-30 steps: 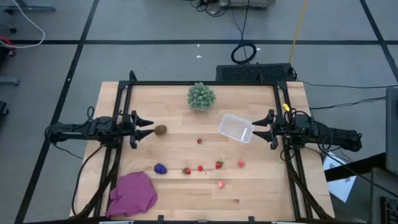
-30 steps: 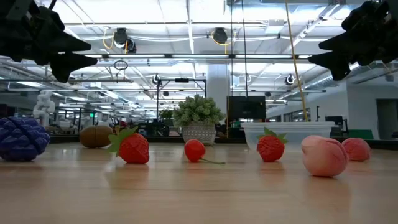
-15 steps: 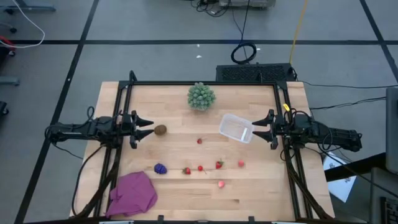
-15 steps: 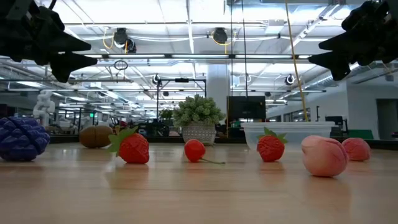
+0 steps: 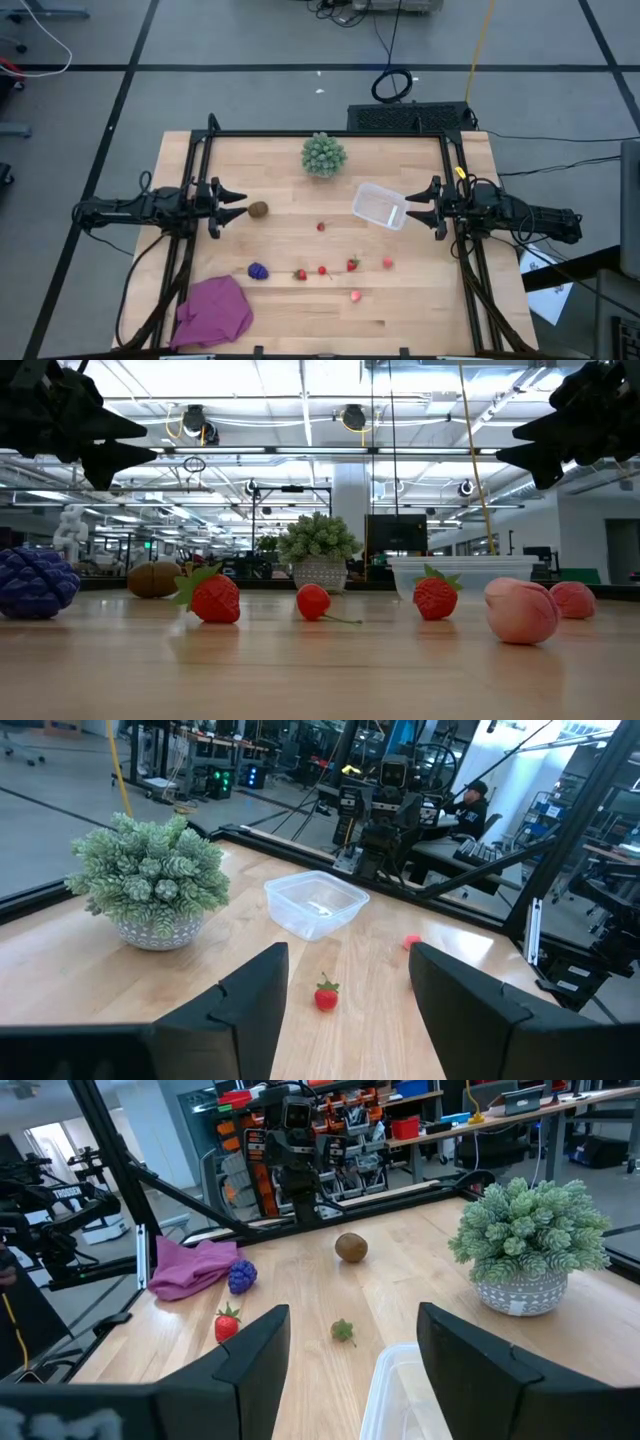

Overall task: Pick and placing Produce into tupperware
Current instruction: Put the brown kiwi into the transparent bin

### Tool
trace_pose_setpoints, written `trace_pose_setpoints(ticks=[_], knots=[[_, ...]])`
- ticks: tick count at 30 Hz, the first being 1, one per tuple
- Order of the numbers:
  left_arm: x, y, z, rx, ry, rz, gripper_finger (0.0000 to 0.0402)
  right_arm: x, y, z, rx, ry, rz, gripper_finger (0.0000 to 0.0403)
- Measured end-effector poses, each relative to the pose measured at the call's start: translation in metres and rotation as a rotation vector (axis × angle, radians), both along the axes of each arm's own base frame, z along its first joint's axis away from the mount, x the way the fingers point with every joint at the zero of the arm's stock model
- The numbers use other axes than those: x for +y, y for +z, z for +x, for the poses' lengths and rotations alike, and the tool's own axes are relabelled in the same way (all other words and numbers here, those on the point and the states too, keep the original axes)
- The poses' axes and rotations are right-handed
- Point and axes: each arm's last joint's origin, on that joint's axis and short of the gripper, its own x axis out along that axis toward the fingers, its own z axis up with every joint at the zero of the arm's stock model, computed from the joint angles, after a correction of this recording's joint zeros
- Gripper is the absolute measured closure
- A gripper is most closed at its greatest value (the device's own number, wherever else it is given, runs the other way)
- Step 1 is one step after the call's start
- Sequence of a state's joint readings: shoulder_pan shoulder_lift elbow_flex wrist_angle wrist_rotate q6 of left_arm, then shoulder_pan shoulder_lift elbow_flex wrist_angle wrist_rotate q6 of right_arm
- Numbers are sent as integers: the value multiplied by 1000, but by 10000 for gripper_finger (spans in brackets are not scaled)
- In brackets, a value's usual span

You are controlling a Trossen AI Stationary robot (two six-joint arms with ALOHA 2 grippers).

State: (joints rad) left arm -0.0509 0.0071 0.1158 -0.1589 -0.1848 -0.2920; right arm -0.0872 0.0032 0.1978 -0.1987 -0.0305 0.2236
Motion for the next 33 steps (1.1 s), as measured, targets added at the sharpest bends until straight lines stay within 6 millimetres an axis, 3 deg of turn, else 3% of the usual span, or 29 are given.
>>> trace_pose_setpoints(ticks=[6, 13, 26, 30, 33], knots=[[0, 0, 0, 0, 0, 0, 188, 0, 3, 0, -36, -10, 128, 194], [1, 5, 0, -47, 26, 54, 188, 0, 27, 0, -286, 7, 154, 195], [1, 20, -1, -180, 52, 142, 188, 0, 66, -7, -674, -47, -208, 195], [2, 38, -8, -198, 58, 197, 188, 1, 77, -11, -811, -59, -223, 195], [2, 58, -16, -116, 58, 226, 188, 1, 85, -15, -923, -64, -232, 195]])
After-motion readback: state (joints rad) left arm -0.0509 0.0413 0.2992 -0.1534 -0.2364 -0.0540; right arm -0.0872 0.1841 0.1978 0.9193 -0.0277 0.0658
